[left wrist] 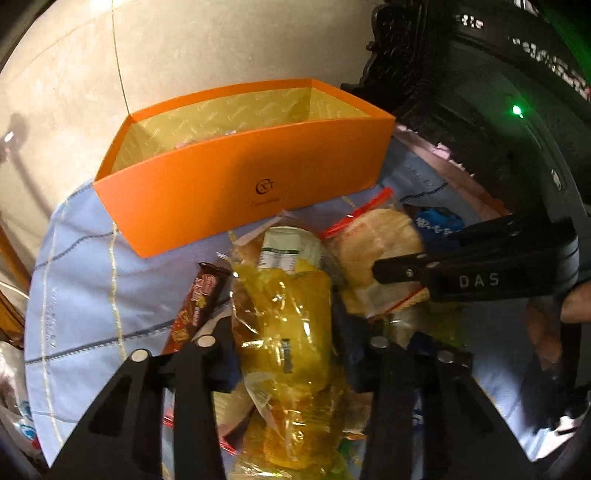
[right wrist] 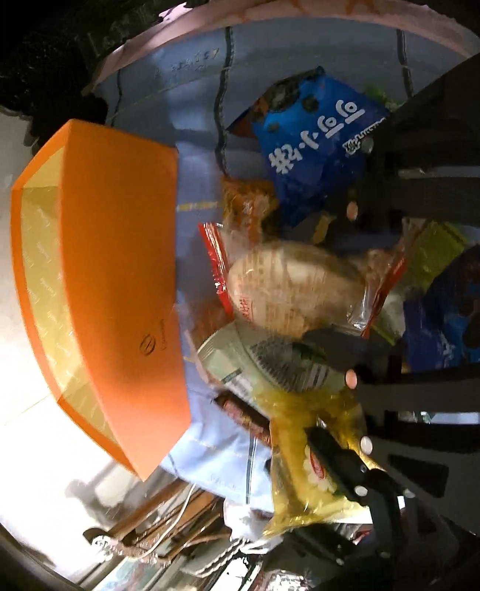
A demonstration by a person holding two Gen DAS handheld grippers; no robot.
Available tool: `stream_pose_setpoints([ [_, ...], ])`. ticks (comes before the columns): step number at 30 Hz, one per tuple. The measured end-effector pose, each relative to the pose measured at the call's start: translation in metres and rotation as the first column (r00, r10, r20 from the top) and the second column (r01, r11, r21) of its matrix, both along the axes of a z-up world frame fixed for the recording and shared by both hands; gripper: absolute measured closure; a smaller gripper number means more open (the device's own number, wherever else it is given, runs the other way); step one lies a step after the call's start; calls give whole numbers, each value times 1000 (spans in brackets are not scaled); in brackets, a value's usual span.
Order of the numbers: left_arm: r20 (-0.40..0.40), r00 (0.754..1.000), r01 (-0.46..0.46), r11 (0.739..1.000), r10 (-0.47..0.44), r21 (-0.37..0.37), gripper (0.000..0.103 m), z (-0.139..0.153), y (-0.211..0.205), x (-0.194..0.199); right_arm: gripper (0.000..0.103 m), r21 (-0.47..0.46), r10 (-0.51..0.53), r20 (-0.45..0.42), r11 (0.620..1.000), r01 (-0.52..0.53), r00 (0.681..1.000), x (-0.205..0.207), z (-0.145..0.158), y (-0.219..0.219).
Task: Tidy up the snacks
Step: 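Grasp the yellow bread bag with the left tool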
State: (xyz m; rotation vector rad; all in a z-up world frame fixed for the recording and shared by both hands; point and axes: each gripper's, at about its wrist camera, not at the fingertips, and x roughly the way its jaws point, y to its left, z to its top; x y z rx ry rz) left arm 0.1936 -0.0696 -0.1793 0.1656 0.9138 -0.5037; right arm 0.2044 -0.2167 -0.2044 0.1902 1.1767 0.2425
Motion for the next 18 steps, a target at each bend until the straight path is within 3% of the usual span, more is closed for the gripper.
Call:
stream_pose_setpoints([
  [3, -10, 1000, -16, 1000, 16, -26, 66, 5, 6, -2, 83, 36, -5, 39, 999, 3, 999, -4, 13, 2],
  [6, -15, 999, -42, 997, 41, -61, 66, 13, 14, -6, 86, 62, 0, 55, 998, -4, 999, -7, 23, 5],
  [9, 0, 998, -57, 994, 57, -88, 66, 24, 21, -11, 86, 98, 9, 58, 995, -15, 998, -11, 28, 8],
  [14, -3, 996, -85, 992, 85, -93, 66, 33, 27, -17, 86, 50, 7, 72, 999, -10, 997, -21, 32, 17],
  [18, 3, 995, -102, 988, 103, -120, 66, 45, 39, -27, 86, 64, 3, 125, 998, -11, 992, -32, 57, 15],
])
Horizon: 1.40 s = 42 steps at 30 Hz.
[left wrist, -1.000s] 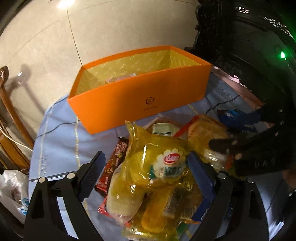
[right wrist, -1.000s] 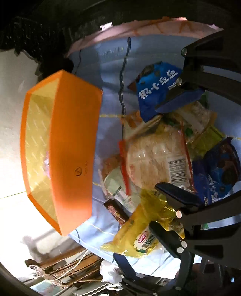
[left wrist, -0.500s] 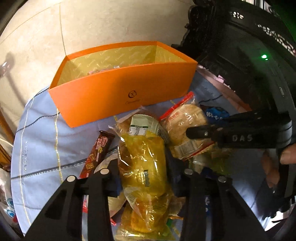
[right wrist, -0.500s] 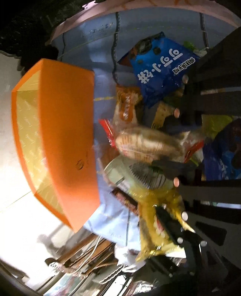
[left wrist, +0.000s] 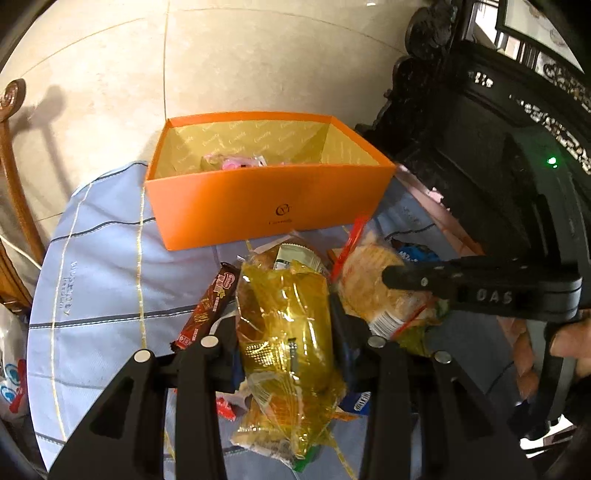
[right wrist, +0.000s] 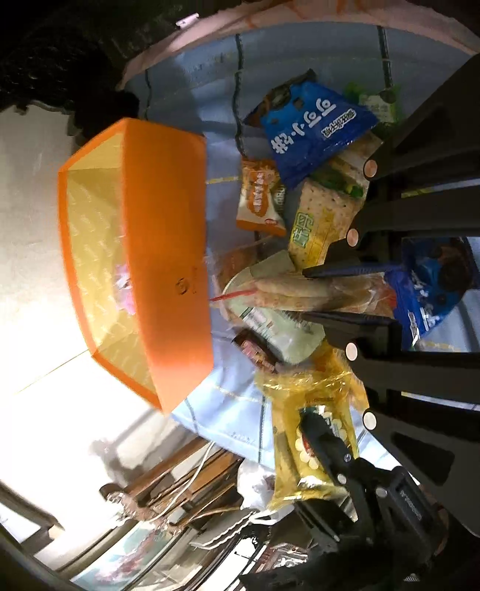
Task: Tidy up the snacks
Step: 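Grasp the yellow bread bag with the left tool, then lift the yellow bread bag toward the orange box with the left tool, then carry yellow bread bag toward box with left tool while right tool grasps red-rimmed rice cake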
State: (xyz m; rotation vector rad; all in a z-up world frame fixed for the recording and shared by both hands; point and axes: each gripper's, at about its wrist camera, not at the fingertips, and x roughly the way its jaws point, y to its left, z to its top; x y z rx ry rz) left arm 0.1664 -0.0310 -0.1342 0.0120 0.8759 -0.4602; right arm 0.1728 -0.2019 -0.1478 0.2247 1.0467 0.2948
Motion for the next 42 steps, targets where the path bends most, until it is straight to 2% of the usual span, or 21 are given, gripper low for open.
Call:
stream_pose_setpoints([
  [5, 35, 999, -15, 1000, 15, -12, 66, 19, 7, -10, 86, -1, 15, 71, 1000, -15, 997, -13, 36, 2],
  [8, 32, 999, -29, 1000, 29, -9, 66, 24, 9, -12, 85, -26, 34, 34, 999, -33, 999, -14, 34, 3],
  [9, 27, 999, -34, 999, 34, -11, 66, 26, 11, -14, 81, -43, 38, 20, 998, -38, 999, -16, 30, 3],
  [11, 23, 999, -37, 999, 37, -15, 66, 27, 13, -19, 52, -86, 43, -22, 995, -45, 999, -21, 19, 3],
  [12, 21, 999, -36, 999, 36, -13, 66, 27, 14, -22, 33, -127, 34, -25, 991, -37, 999, -25, 13, 2],
  [13, 17, 999, -35, 999, 35, -11, 66, 26, 15, -25, 22, -140, 32, -26, 989, -35, 999, -28, 9, 1],
  [19, -25, 999, -37, 999, 37, -1, 66, 15, 18, -34, 19, -85, -52, -175, 996, 38, 983, -22, -42, -1],
  [21, -35, 999, -37, 999, 37, 8, 66, 12, 17, -35, 19, -118, -68, -195, 992, 45, 978, -14, -58, 11],
  [24, -44, 998, -38, 999, 39, 22, 67, 11, 16, -36, 14, -203, -64, -180, 979, 26, 982, -7, -72, 29],
  [27, -42, 999, -33, 999, 35, 27, 67, 11, 18, -36, 31, -179, -89, -153, 982, 61, 984, -10, -71, 27],
  [28, -41, 999, -33, 999, 34, 27, 67, 10, 19, -36, 53, -182, -95, -140, 981, 69, 985, -12, -67, 23],
  [31, -46, 998, -34, 999, 35, 14, 67, 7, 21, -35, 81, -144, -95, -153, 987, 72, 984, -14, -63, 11],
  [35, -99, 995, -27, 999, 30, 31, 69, -11, 18, -31, 84, -94, -35, -191, 995, 17, 981, -24, -62, 6],
  [36, -112, 994, -6, 1000, 8, 22, 69, -15, 15, -34, 82, -70, -27, -205, 997, 13, 978, -25, -65, 4],
  [38, -108, 993, 58, 998, -57, 8, 69, -17, 9, -42, 64, -24, -44, -218, 999, 40, 975, -32, -64, -4],
  [39, -102, 987, 125, 992, -124, 7, 69, -20, 1, -51, 36, 11, -57, -236, 998, 61, 970, -34, -66, -9],
  [40, -100, 980, 176, 984, -174, 7, 69, -21, -4, -58, 25, 51, -60, -261, 996, 76, 964, -35, -70, -13],
  [41, -103, 959, 264, 965, -263, -3, 69, -25, -12, -71, 25, 114, -61, -300, 989, 99, 952, -34, -75, -18],
  [42, -104, 945, 309, 951, -309, -13, 69, -27, -16, -79, 24, 167, -57, -333, 979, 118, 941, -35, -80, -22],
])
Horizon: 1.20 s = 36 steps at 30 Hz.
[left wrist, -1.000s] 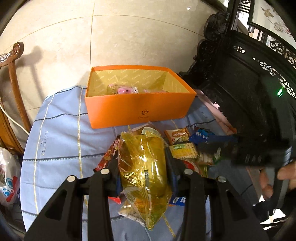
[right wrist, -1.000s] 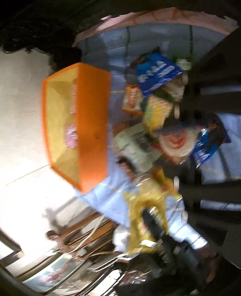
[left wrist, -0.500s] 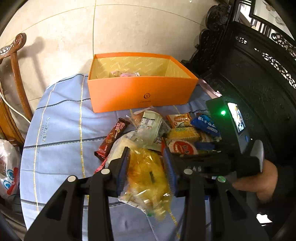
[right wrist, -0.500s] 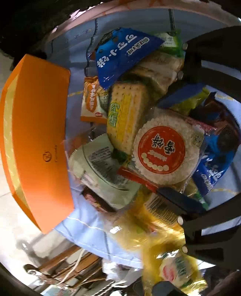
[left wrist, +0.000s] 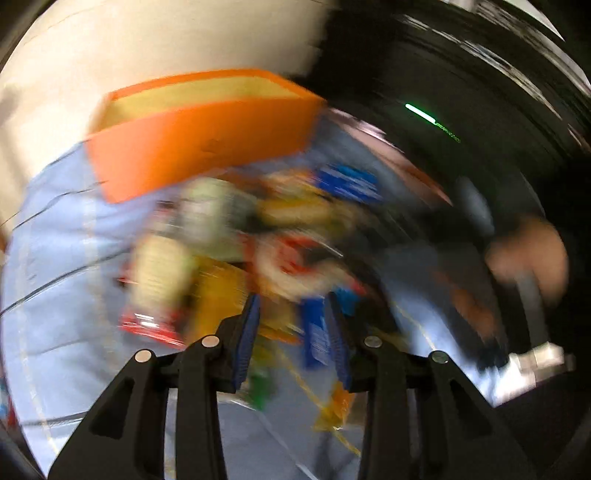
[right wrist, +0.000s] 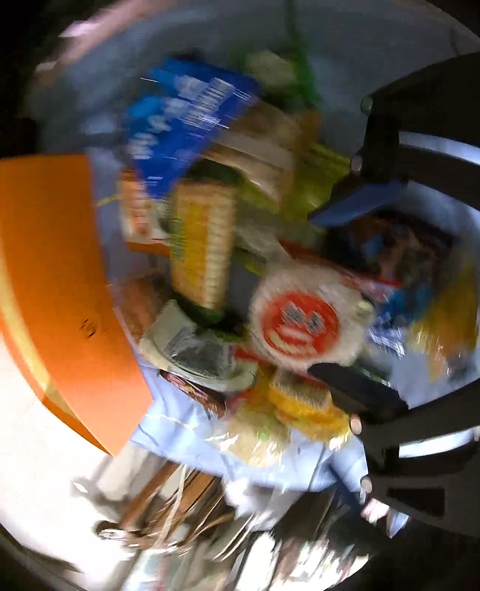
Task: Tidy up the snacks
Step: 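Carry yellow bread bag toward box with left tool while right tool grasps red-rimmed rice cake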
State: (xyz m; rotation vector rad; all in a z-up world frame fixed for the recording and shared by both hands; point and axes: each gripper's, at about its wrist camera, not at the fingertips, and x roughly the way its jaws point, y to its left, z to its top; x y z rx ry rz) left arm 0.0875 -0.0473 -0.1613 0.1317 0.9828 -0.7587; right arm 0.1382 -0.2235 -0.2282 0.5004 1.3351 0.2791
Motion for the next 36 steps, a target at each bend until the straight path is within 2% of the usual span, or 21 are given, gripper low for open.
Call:
stream_pose_setpoints([
  [1, 0, 998, 57, 998, -57, -8, 69, -3, -4, -11, 19, 14, 1, -26, 1000, 0, 1000, -1, -5, 0],
  [3, -2, 991, 132, 991, -132, -1, 69, -11, -11, -29, 17, -30, 19, -51, 999, -20, 999, 1, -13, 5],
  [4, -7, 988, 153, 988, -153, 4, 69, -16, -14, -35, 12, -41, 20, -61, 999, -22, 998, 2, -19, 7],
  [5, -28, 985, 168, 986, -168, -4, 69, -22, -17, -39, 7, -31, 27, -86, 999, -30, 996, 4, -28, 11],
  [6, -42, 984, 170, 985, -170, -10, 69, -26, -18, -42, 3, -19, 32, -68, 999, -33, 997, 5, -27, 14],
  [8, -47, 986, 159, 987, -160, -7, 69, -34, -21, -47, 3, -49, 18, -75, 999, -21, 997, 6, -26, 17],
  [10, -49, 987, 153, 988, -154, -22, 69, -38, -21, -49, 3, -41, -18, -81, 999, 15, 997, 6, -26, 18],
  [13, -35, 983, 179, 983, -180, -39, 69, -41, -23, -62, 3, 89, -103, -78, 990, 110, 992, 5, -29, -11],
  [14, -34, 982, 184, 982, -186, -43, 69, -41, -22, -66, 3, 165, -142, -90, 974, 156, 986, 2, -33, -23],
  [16, -42, 980, 191, 980, -193, -48, 69, -46, -25, -70, 3, 260, -185, -112, 943, 209, 976, -2, -38, -39],
  [17, -43, 981, 185, 982, -187, -45, 67, -49, -28, -71, 3, 296, -196, -131, 928, 227, 972, -3, -43, -46],
  [19, -62, 983, 171, 985, -173, -26, 64, -59, -34, -70, 3, 304, -185, -149, 926, 223, 971, -2, -44, -49],
  [21, -106, 985, 133, 991, -133, -7, 42, -72, -38, -66, 3, 262, -154, -152, 946, 190, 976, 0, -41, -43],
  [25, -109, 987, 116, 993, -117, -17, 38, -71, -35, -70, 3, 217, -149, -146, 960, 178, 978, 5, -37, -34],
  [27, -98, 986, 137, 990, -138, -13, 21, -69, -36, -76, 3, 219, -148, -143, 960, 177, 979, 4, -39, -37],
  [29, -67, 986, 153, 987, -150, 42, 7, -70, -39, -81, 3, 229, -153, -148, 956, 185, 977, 7, -41, -32],
  [31, -39, 991, 134, 979, -130, 151, 8, -83, -44, -83, 3, 236, -159, -154, 953, 192, 975, 11, -41, -30],
  [33, -37, 995, 101, 982, -96, 160, 33, -88, -41, -79, 4, 215, -132, -146, 963, 162, 980, 9, -38, -31],
  [34, -29, 995, 98, 984, -94, 146, 37, -86, -40, -78, 11, 182, -108, -133, 974, 132, 985, 11, -37, -28],
  [35, -35, 995, 101, 986, -98, 131, 49, -84, -39, -77, 18, 134, -91, -116, 985, 106, 989, 10, -34, -26],
  [36, -35, 993, 113, 987, -110, 114, 57, -83, -40, -78, 36, 110, -100, -108, 988, 112, 989, 8, -33, -28],
])
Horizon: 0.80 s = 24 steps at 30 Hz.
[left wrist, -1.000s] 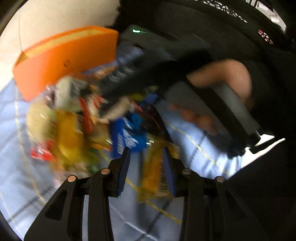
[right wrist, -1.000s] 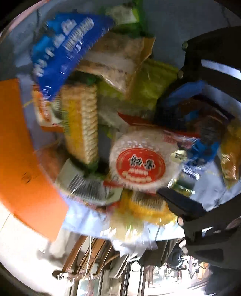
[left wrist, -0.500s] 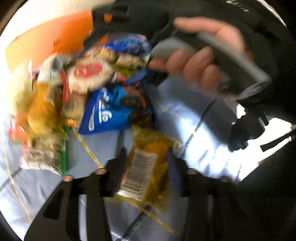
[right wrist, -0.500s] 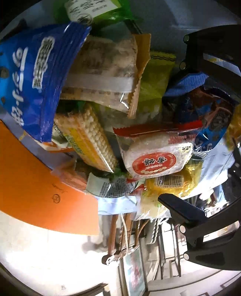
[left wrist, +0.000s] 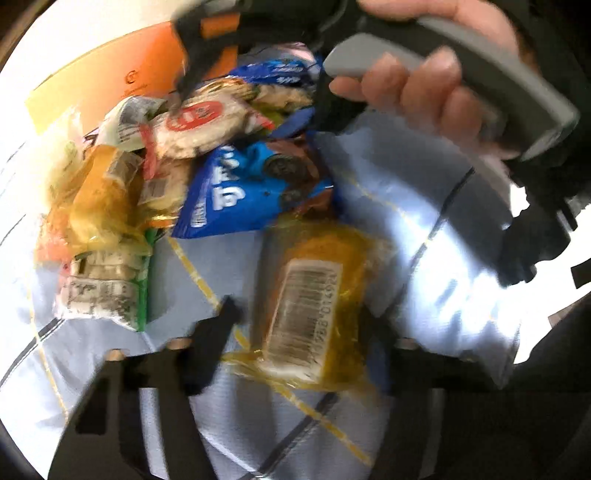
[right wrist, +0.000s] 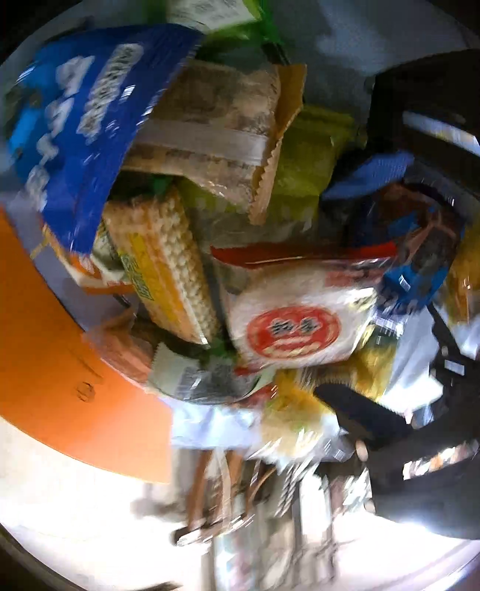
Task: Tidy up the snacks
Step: 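Carry yellow bread bag toward box with left tool while right tool grasps red-rimmed rice cake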
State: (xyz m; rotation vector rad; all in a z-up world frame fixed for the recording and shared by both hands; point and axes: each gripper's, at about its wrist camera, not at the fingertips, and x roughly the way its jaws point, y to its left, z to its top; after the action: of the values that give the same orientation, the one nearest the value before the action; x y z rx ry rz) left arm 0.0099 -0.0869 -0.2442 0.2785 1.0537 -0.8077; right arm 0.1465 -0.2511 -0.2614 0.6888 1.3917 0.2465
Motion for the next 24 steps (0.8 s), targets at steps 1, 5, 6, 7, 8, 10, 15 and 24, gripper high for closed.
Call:
stream_pose_setpoints([
  [1, 9, 1000, -2, 1000, 2, 0, 58, 1, 0, 0, 74, 154, -32, 15, 988, 29, 999, -2, -5, -8],
  [5, 14, 1000, -20, 999, 21, -34, 60, 9, 7, 2, 79, 163, -64, 42, 985, 56, 997, -9, 0, -14],
  [6, 16, 999, -30, 998, 31, -52, 60, 13, 12, 3, 79, 160, -66, 44, 985, 58, 997, -11, 0, -14],
  [7, 22, 999, -41, 997, 42, -68, 60, 17, 16, 5, 80, 160, -65, 45, 985, 57, 997, -12, 1, -14],
  [8, 27, 998, -53, 996, 56, -78, 60, 20, 20, 7, 81, 153, -62, 60, 987, 53, 996, -12, 3, -14],
  [10, 29, 995, -92, 991, 95, -97, 60, 26, 30, 13, 85, 158, -66, 89, 986, 51, 994, -14, 10, -12],
  [15, 25, 980, -194, 970, 199, -150, 60, 43, 53, 29, 88, 201, -73, 170, 979, 38, 983, -19, 37, -10],
  [24, 50, 953, -282, 937, 298, -206, 60, 71, 82, 50, 88, 221, -81, 289, 975, 16, 954, -22, 80, -12],
])
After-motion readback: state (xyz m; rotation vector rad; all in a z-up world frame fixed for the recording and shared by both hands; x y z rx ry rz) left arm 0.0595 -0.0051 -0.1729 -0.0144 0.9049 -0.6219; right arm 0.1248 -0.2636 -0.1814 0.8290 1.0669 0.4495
